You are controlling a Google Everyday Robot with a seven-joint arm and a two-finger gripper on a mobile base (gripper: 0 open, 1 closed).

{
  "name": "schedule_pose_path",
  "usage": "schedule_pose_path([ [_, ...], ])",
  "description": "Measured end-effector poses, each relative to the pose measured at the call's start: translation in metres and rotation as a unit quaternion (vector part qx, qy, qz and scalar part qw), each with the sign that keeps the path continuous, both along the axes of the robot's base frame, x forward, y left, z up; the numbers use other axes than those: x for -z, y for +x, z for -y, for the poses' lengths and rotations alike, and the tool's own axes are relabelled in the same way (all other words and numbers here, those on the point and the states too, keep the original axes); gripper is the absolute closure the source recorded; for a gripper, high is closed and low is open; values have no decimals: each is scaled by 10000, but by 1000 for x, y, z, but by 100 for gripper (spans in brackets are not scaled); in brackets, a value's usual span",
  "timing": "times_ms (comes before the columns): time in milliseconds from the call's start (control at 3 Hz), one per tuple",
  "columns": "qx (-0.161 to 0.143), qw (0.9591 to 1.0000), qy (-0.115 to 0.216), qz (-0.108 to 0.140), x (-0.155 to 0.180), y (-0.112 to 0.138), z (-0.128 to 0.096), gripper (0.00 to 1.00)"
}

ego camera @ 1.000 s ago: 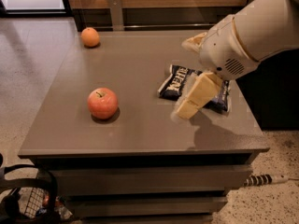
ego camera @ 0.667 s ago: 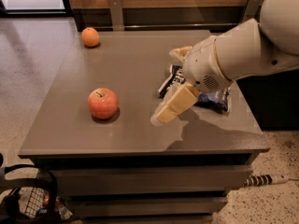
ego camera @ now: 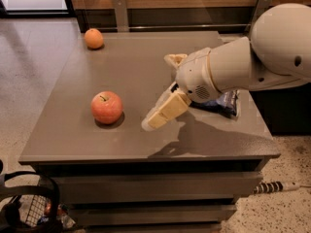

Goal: Move apple near orange

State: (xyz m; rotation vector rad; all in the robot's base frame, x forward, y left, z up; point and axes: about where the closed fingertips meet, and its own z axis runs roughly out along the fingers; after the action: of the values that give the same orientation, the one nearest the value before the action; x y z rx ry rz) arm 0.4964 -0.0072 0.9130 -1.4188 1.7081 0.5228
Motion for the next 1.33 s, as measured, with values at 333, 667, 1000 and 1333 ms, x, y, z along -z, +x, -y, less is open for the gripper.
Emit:
schedule_pose_path([
  [333, -170, 9998, 101, -1, 10, 5, -24, 0],
  [667, -321, 9990, 297, 71, 17, 10, -47, 0],
  [1000, -406, 9980, 464, 170, 21, 15, -65, 0],
  [1333, -428, 9974, 557, 174, 31, 25, -77, 0],
])
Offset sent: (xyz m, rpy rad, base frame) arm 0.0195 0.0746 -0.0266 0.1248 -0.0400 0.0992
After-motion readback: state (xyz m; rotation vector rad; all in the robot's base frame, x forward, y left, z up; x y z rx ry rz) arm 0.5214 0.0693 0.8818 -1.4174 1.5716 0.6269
